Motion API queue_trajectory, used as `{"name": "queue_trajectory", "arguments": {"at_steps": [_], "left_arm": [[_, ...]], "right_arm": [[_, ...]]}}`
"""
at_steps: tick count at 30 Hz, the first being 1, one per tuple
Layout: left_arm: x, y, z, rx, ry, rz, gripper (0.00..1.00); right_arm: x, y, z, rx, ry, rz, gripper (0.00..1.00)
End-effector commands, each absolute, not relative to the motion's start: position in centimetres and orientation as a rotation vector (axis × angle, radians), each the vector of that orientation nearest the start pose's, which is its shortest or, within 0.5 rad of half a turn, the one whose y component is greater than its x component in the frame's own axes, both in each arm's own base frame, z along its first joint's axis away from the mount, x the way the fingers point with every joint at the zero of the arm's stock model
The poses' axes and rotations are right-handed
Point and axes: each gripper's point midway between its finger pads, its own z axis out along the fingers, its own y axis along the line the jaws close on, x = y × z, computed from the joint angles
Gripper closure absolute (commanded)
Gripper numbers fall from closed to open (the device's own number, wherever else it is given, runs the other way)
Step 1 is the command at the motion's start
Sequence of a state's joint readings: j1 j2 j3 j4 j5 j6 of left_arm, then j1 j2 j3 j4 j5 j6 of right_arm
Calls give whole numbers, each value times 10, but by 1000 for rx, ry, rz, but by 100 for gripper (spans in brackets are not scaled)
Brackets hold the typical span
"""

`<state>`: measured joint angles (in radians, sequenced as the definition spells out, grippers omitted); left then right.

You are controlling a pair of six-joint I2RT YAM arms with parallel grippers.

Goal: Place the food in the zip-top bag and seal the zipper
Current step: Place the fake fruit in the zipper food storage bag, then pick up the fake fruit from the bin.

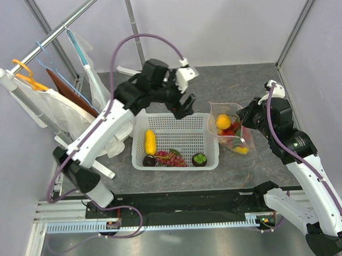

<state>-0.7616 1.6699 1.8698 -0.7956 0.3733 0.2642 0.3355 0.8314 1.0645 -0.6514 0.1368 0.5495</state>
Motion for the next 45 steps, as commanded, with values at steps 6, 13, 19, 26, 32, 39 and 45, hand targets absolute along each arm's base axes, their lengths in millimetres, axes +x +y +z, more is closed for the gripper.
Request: {"name": "queue_trajectory", "arguments": {"at_steps": [6,13,19,26,32,39,45], "left_arm": [[240,-239,201,1609,2059,-498,8],[219,-234,152,1788,2121,-599,19],[226,-250,124,1780,2187,-676,24],[231,-256,95,1851,2185,-662,21],[219,-256,74,1948,2153,-630,11],[233,-255,56,1930,2121,-457,11],[281,-266,54,1783,2079,-259,31]], "right_arm": [[266,89,298,310,1952,445,100],[268,90,293,313,1966,443,100],[270,90,295,309,1963,439,100],[270,91,293,306,1969,437,100],[270,90,289,304,1977,430,100],[272,90,288,309,1981,430,100],[272,90,289,308,1975,426,100]]}}
